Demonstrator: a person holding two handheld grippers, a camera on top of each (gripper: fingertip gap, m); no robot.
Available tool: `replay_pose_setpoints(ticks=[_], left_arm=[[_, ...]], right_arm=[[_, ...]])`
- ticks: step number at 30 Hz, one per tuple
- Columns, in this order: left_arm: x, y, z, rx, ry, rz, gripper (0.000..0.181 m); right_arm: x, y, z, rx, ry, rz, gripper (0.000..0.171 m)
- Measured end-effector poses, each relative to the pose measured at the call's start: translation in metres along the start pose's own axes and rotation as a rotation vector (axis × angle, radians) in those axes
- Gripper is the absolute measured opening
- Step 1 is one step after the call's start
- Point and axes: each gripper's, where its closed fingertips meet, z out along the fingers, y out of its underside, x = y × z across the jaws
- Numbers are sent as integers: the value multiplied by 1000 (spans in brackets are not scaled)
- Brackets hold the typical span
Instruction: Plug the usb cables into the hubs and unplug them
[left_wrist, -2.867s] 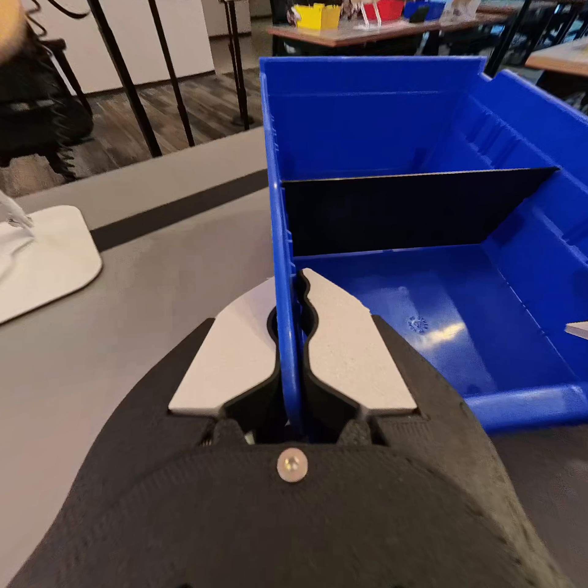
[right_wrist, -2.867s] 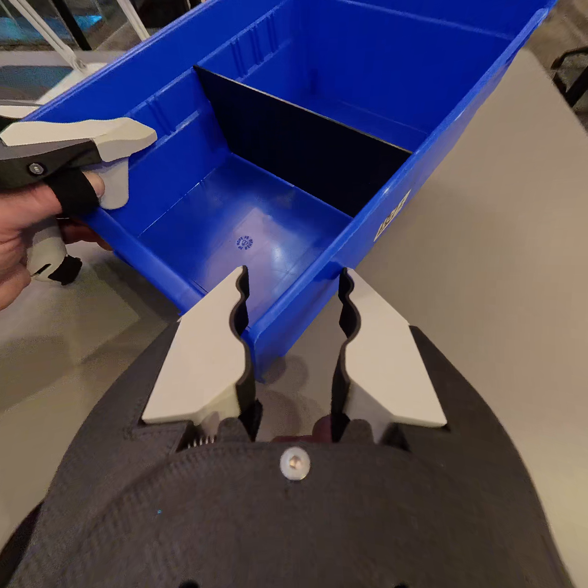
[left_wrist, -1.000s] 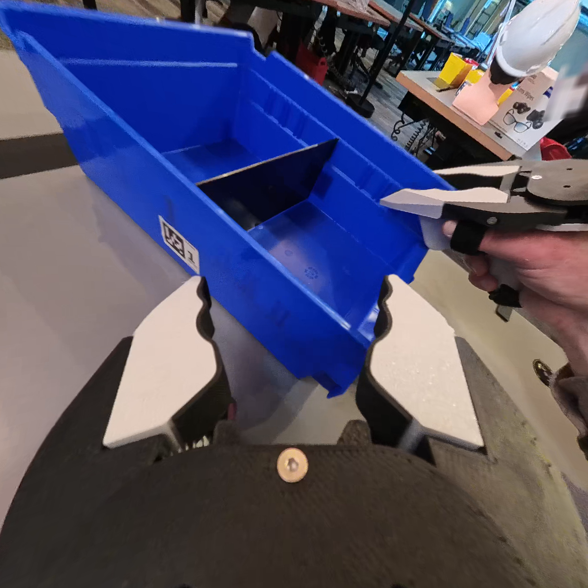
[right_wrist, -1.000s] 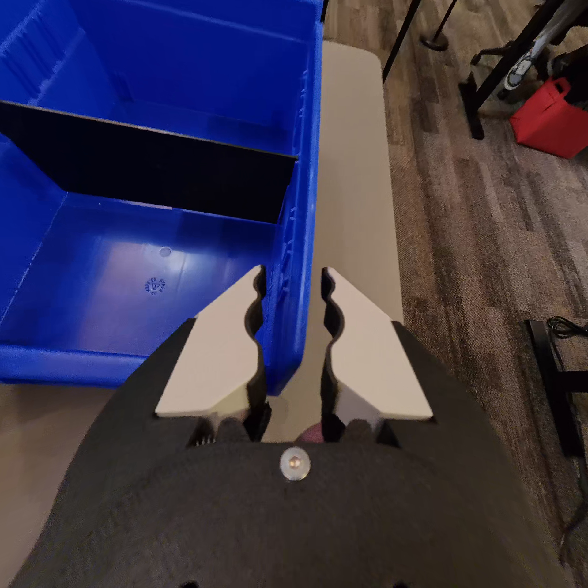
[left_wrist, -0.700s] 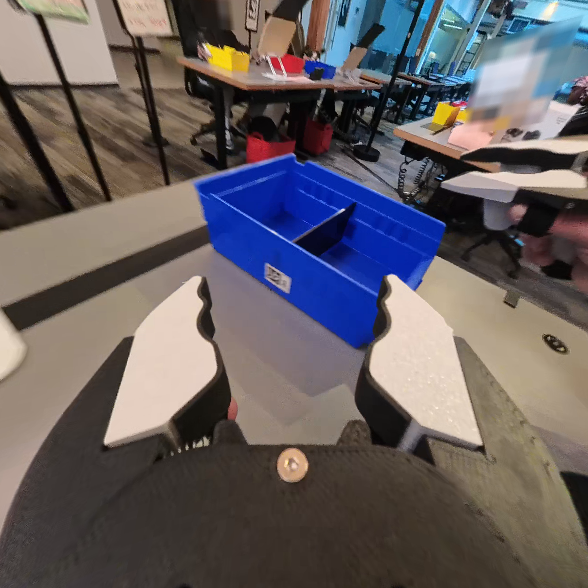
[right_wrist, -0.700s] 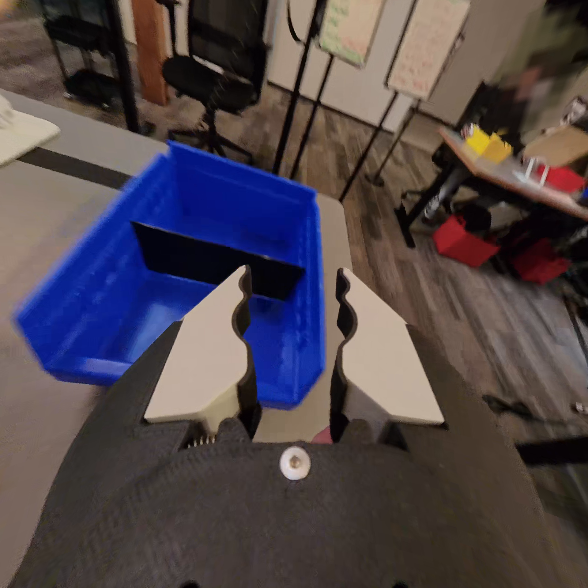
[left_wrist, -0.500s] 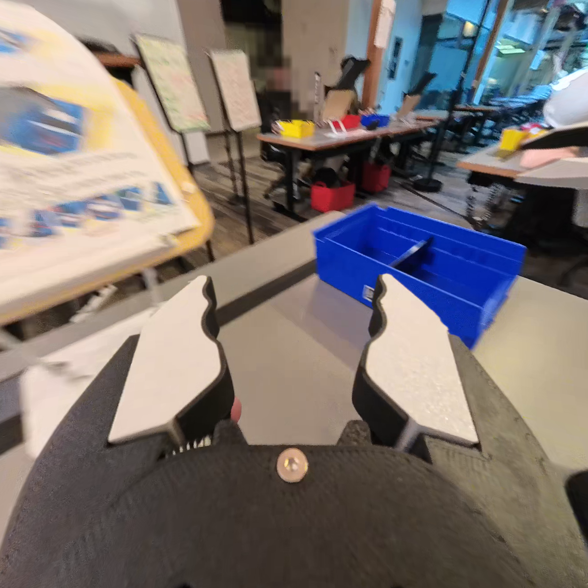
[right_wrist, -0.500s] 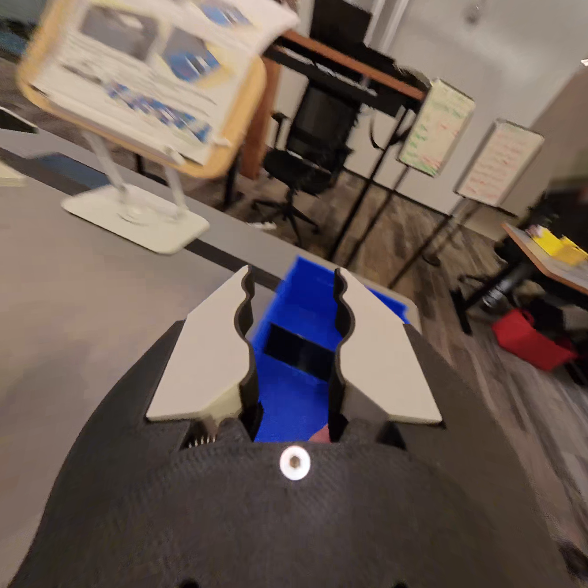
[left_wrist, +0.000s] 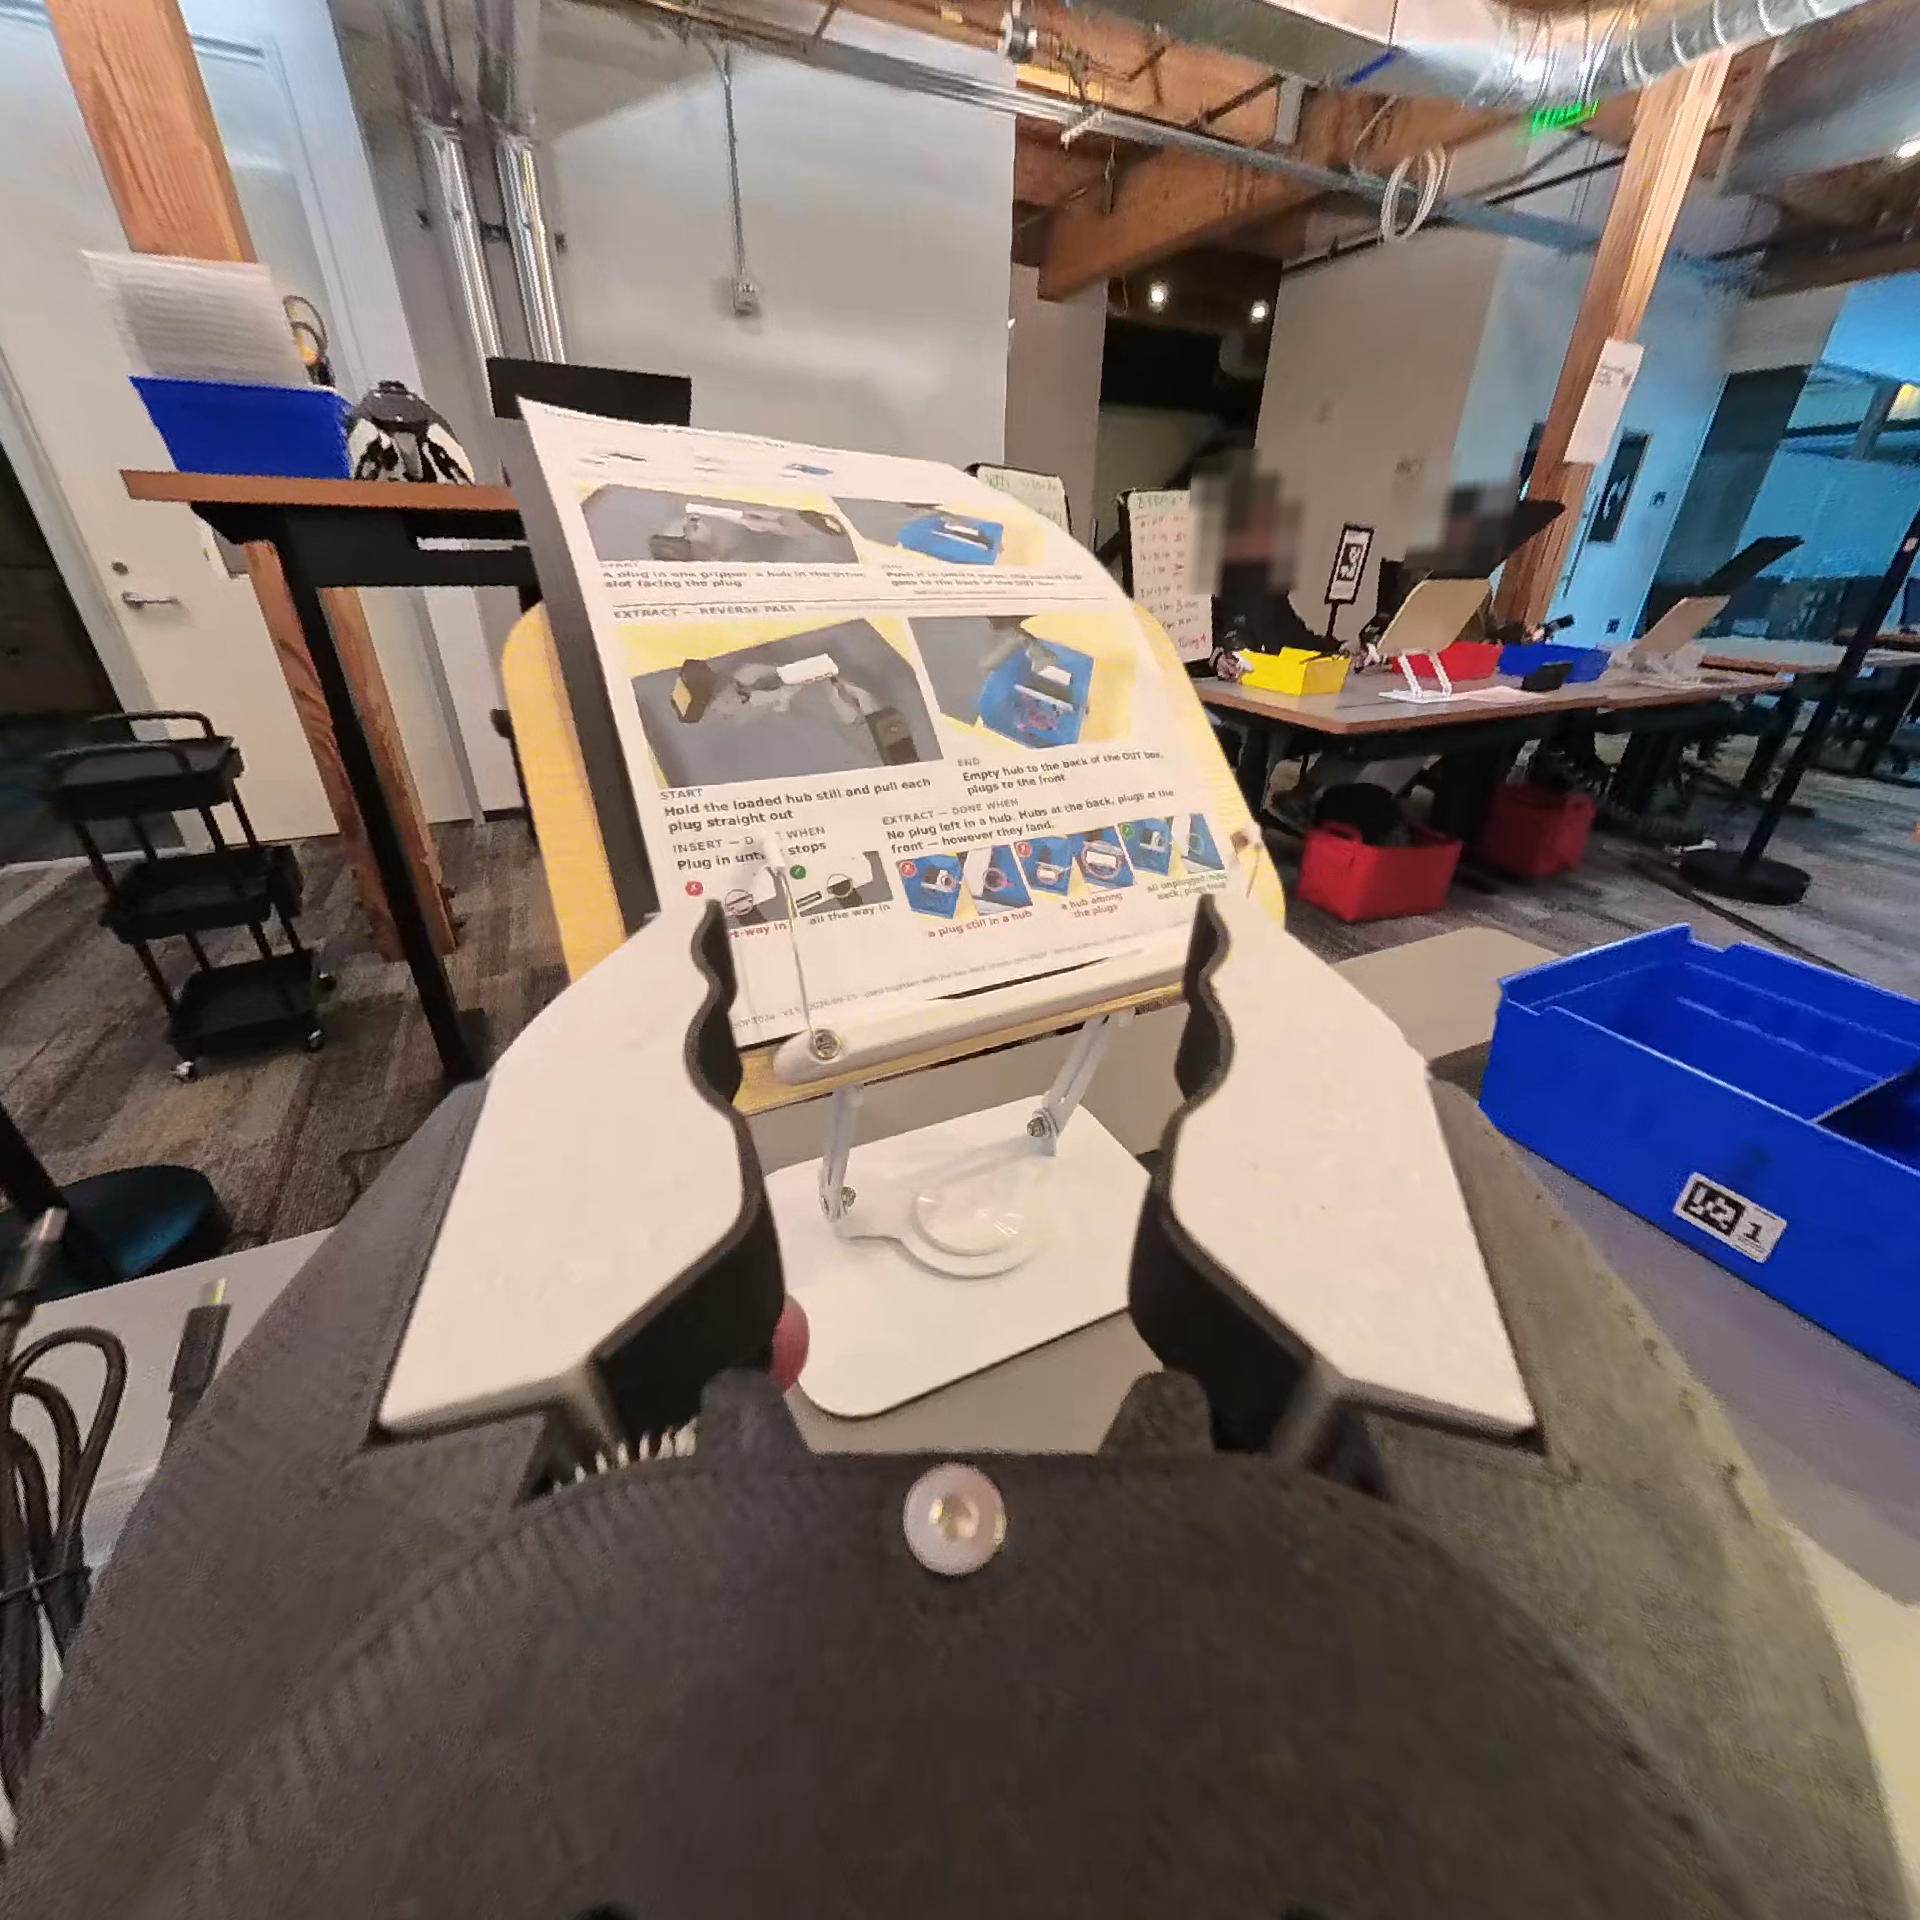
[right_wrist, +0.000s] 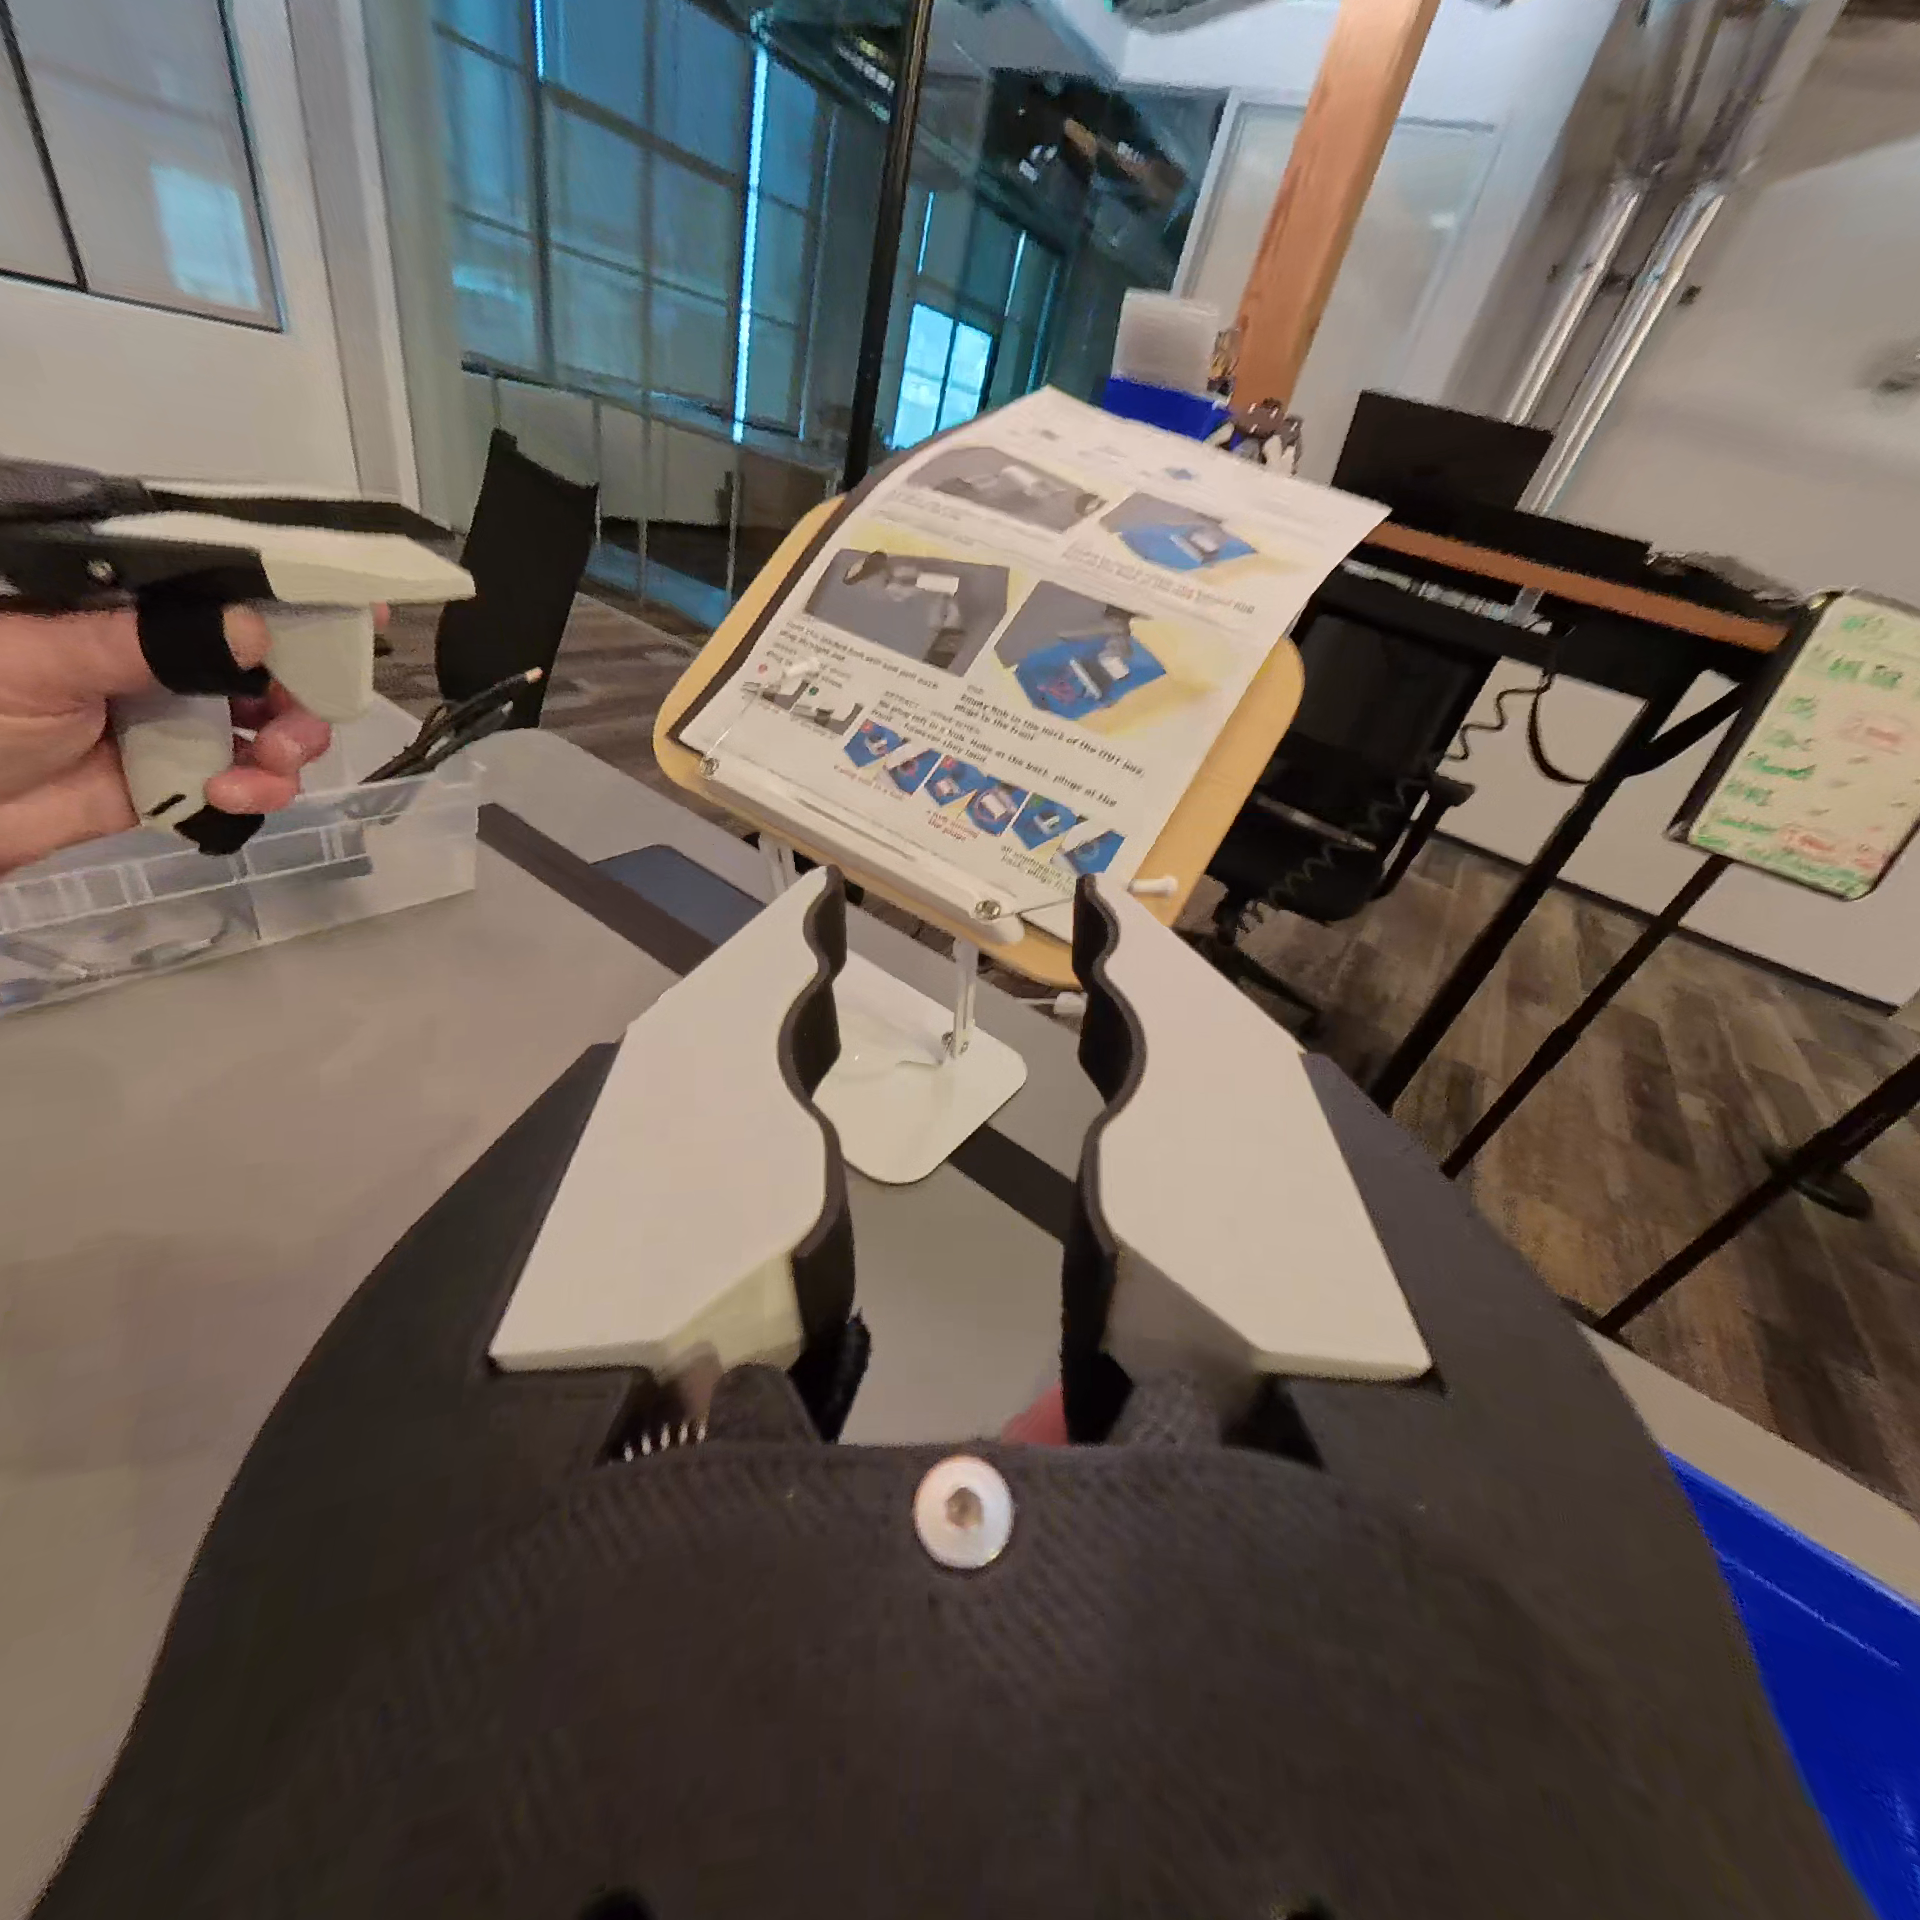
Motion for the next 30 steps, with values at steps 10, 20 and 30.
replay_pose_setpoints(ticks=[10,20,30], left_arm=[[-11,-11,-15,2,-14,63,82],[-26,2,-17,-95,-68,360,82],[-165,24,-85,-433,-168,541,35]], right_arm=[[1,-29,17,62,-39,64,41],[10,-2,18,77,-44,56,38],[12,19,29,16,-43,26,36]])
